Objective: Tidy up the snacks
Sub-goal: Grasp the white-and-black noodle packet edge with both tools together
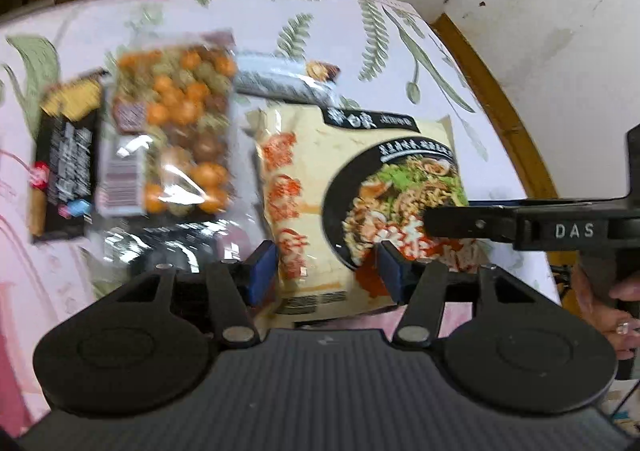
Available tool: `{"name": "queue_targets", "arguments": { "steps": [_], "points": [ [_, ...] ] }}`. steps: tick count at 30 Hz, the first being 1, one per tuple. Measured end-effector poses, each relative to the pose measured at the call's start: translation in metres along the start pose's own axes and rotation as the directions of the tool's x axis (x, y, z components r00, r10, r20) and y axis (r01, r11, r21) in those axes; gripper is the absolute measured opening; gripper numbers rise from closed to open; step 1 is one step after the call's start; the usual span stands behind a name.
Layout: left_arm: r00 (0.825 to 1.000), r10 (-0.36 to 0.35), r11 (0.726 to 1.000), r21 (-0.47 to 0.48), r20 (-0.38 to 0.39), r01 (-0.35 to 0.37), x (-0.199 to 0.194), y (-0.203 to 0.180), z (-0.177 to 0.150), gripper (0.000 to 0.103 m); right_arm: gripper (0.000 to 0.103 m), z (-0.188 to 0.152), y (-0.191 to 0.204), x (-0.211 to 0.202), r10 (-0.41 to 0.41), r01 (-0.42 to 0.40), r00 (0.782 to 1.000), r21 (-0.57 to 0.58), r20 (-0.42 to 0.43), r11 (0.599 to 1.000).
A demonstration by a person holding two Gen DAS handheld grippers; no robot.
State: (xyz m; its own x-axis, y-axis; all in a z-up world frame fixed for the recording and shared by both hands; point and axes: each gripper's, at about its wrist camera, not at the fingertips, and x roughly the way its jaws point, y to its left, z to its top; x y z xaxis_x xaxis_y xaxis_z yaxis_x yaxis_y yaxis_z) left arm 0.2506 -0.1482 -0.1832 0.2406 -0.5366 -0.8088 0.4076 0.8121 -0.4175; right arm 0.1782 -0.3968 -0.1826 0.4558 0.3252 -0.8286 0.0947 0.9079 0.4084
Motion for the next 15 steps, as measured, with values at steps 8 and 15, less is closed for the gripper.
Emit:
{"name": "queue_targets", "arguments": {
  "steps": [8, 15],
  "points": [
    [1.0, 0.015, 0.999, 0.041, 0.005, -0.015, 0.018, -0.013, -0.005, 0.079, 0.07, 0.005, -0.003, 0.009, 0.043, -0.041, 0.998, 0.06, -0.038, 0.997],
    [1.0, -0.018, 1.0, 0.023, -0.007, 0.019, 0.01, -0.018, -0.005, 0.073, 0.084, 0.006, 0.016, 0.021, -0.016, 0.017, 0.998, 0.018, -0.056, 1.0]
  ]
}}
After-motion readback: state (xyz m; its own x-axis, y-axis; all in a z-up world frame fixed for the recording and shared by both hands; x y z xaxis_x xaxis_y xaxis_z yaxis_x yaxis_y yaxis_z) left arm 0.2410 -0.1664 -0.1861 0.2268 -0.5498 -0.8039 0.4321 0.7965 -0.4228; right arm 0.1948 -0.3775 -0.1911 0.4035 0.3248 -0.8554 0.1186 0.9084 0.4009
